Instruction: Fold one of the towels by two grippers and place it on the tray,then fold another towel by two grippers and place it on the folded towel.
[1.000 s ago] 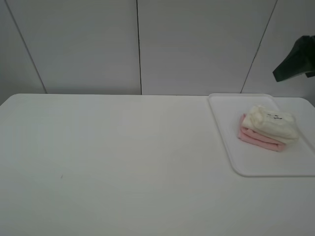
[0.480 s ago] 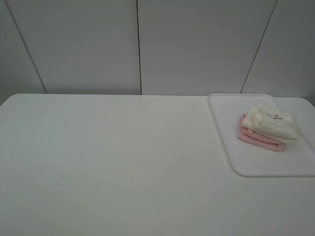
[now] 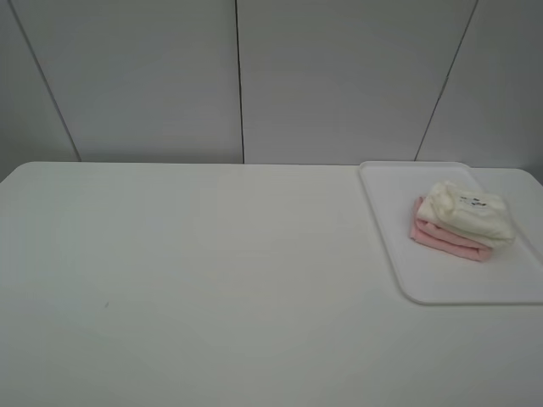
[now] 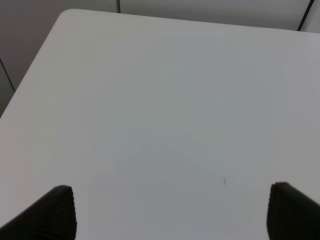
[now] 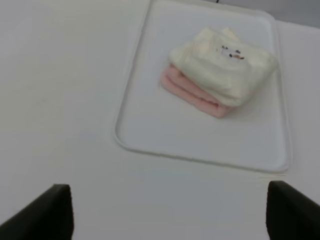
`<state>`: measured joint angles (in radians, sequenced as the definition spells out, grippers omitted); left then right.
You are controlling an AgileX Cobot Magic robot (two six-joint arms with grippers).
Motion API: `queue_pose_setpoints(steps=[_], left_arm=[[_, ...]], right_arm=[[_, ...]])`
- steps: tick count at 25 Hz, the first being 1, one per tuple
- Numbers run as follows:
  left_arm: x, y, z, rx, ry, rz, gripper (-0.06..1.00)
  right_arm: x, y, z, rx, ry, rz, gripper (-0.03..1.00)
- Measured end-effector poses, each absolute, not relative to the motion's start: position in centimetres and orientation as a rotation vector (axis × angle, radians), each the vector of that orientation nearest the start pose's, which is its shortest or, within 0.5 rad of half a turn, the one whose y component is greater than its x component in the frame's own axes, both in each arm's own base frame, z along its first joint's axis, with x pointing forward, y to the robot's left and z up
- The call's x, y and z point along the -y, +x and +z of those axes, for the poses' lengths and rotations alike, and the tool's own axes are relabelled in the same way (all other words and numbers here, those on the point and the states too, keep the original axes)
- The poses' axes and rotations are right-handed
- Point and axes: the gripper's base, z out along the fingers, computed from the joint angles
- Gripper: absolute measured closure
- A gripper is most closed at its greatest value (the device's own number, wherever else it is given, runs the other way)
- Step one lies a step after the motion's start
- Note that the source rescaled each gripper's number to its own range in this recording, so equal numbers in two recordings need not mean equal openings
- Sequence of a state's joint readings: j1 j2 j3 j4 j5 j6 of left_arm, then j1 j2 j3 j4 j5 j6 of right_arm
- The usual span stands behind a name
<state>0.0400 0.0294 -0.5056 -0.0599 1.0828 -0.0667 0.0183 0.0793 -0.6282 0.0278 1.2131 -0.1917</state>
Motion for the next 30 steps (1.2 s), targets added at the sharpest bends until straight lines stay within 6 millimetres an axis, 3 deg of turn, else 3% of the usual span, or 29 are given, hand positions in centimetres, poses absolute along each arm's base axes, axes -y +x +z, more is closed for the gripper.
queue_pose_setpoints(steps=[3, 30], left_arm=[[0.5, -0.2, 27.7, -2.087, -0.109, -0.088, 0.01], [0.5, -0.2, 27.7, -2.087, -0.109, -0.088, 0.01]], right_arm=[[-0.2, -1.5, 28.4, -2.095, -0.130, -0.021, 0.17], [-0.1, -0.9, 28.2, -2.036, -0.012, 0.035, 0.21]])
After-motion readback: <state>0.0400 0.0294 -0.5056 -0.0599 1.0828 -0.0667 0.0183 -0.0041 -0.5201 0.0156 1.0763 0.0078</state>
